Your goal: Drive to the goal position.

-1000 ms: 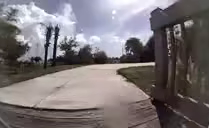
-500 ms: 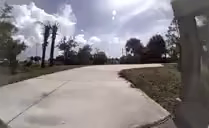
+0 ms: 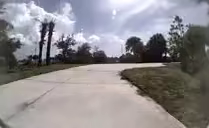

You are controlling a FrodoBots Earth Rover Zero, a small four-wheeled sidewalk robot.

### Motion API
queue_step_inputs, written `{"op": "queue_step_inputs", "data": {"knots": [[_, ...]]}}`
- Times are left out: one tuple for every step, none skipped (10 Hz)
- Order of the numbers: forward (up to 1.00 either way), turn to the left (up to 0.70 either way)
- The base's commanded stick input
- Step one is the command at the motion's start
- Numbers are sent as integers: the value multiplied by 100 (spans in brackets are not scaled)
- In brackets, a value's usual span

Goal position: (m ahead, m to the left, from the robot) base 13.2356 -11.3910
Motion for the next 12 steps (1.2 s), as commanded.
{"op": "queue_step_inputs", "data": {"knots": [[85,0],[85,0],[85,0],[85,0],[85,0],[85,0],[85,0],[85,0],[85,0],[85,0],[85,0],[85,0]]}}
